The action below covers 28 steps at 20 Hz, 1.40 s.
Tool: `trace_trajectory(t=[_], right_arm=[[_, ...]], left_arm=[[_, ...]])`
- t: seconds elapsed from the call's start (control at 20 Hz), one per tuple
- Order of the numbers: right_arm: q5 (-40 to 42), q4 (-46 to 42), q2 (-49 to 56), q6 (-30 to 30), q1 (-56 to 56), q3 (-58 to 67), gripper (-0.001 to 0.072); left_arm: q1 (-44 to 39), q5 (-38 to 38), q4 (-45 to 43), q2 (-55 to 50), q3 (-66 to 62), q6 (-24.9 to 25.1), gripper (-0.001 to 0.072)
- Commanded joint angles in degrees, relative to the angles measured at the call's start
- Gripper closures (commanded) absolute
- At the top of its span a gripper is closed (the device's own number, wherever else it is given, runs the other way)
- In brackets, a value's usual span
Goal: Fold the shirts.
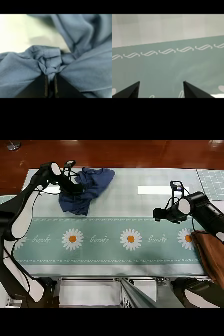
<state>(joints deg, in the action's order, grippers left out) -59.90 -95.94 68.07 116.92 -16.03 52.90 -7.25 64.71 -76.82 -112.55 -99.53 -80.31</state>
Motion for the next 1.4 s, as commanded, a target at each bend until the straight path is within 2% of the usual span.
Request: trace_trajectory(t=[0.0, 0.25, 0.55, 0.8, 0.9, 1.05, 1.2, 1.35], right_arm=[[-0.02, 0.17, 0.04, 0.0, -0.04, 0.0, 0.0089], [0.0, 0.98, -2.16, -1.31, -0.22, 0.0, 0.0089], [-0.09, 1.2, -13.57, -1.7, -0.22, 0.0, 0.0089], [-0.28, 4.68, -23.85, -3.41, -0.22, 0.0, 0.0089], [-0.28, 4.81, -26.53, -2.73, -0.22, 0.0, 0.0089], [-0.31, 5.7, -28.17, -2.84, -0.22, -0.02, 0.0089], [-0.46, 5.9, -28.17, -3.63, -0.22, -0.07, 0.0089], [-0.46, 5.9, -28.17, -3.67, -0.22, -0.07, 0.0089]], left_arm=[[-0.26, 3.61, -2.97, 2.54, -0.42, -0.81, 0.0683], [-0.26, -3.74, -2.38, 19.58, -0.42, -1.4, 0.0684], [-0.28, -9.09, 2.47, 40.22, -0.42, -1.36, 0.0683], [-0.66, -10.12, 9.68, 51.69, -0.39, 0.2, 0.0684], [-2.62, -12.61, 9.99, 54.9, -0.35, 2.38, 0.0684], [-6.51, -13.66, 10.01, 58.95, 0.94, 1.9, 0.0684], [-12.13, -14.88, 9.99, 66.16, 12.55, -0.04, 0.0684], [-17.27, -20.96, 9.99, 75.71, 32.02, -6.43, 0.0684]])
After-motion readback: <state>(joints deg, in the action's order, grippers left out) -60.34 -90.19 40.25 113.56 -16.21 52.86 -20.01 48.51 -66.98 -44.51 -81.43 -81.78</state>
